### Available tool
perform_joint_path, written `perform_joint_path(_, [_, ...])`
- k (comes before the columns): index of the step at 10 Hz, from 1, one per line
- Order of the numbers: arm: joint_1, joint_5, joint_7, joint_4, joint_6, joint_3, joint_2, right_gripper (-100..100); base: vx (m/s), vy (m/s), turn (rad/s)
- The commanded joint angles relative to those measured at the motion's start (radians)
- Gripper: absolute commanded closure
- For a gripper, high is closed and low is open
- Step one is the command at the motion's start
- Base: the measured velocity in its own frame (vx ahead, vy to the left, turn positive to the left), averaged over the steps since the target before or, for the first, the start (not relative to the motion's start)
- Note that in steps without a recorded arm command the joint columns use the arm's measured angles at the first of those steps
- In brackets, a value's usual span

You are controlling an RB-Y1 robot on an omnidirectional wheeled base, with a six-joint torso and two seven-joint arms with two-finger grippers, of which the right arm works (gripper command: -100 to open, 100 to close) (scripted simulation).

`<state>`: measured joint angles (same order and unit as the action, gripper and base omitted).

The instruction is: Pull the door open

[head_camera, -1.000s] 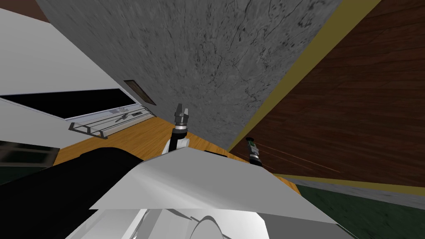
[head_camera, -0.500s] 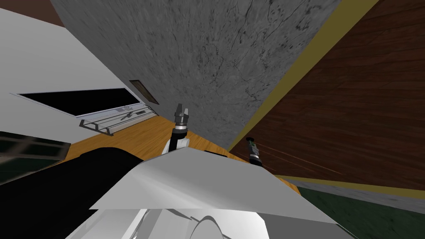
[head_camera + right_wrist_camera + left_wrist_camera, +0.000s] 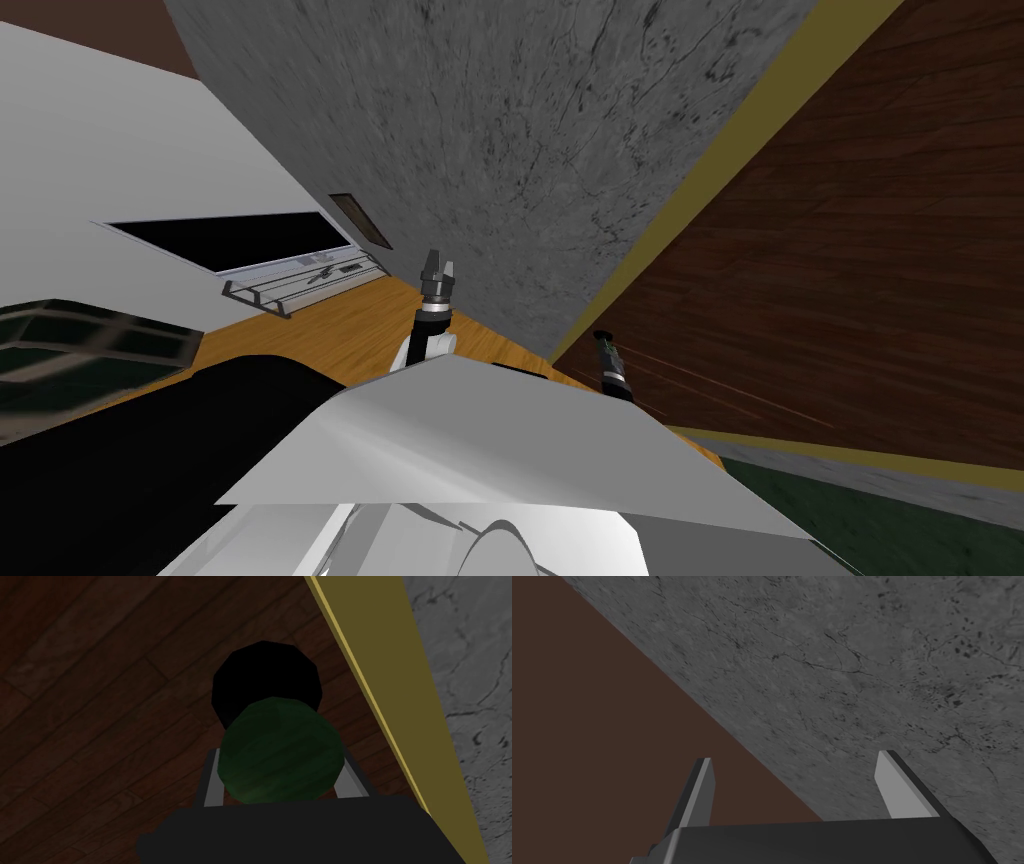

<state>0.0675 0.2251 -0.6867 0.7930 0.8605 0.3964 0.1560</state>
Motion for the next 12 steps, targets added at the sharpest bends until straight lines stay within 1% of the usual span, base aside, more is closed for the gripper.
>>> perform_joint_path(1, [0.001,-0.019,0.050,-0.002,-0.001,-0.008,-0.001,100,-0.042,-0.012,0.066])
perform_joint_path(2, [0.000,-0.038,0.076,-0.003,-0.001,-0.014,0.001,100,-0.064,-0.020,0.106])
perform_joint_path(3, [0.000,-0.038,0.094,-0.003,-0.001,-0.014,0.001,100,-0.053,-0.020,0.039])
perform_joint_path(4, [0.000,-0.057,0.127,-0.005,-0.002,-0.019,0.003,100,-0.052,-0.020,0.070])
perform_joint_path(5, [0.000,-0.057,0.135,-0.005,-0.002,-0.019,0.003,100,-0.038,-0.013,0.048])
perform_joint_path(6, [-0.001,-0.076,0.174,-0.006,-0.002,-0.025,0.005,100,-0.034,-0.010,0.067])
perform_joint_path(7, [-0.001,-0.094,0.199,-0.007,-0.002,-0.030,0.008,100,-0.056,-0.018,0.125])
perform_joint_path(8, [-0.001,-0.094,0.216,-0.007,-0.002,-0.030,0.008,100,-0.055,-0.023,0.044])
perform_joint_path(9, [-0.002,-0.115,0.250,-0.008,-0.003,-0.036,0.010,100,-0.056,-0.021,0.059])
perform_joint_path(10, [-0.002,-0.115,0.257,-0.008,-0.003,-0.036,0.010,100,-0.042,-0.018,0.047])
perform_joint_path(11, [-0.003,-0.135,0.297,-0.010,-0.003,-0.043,0.012,100,-0.051,-0.014,0.084])
perform_joint_path(12, [-0.004,-0.156,0.322,-0.011,-0.004,-0.049,0.015,100,-0.062,-0.020,0.130])
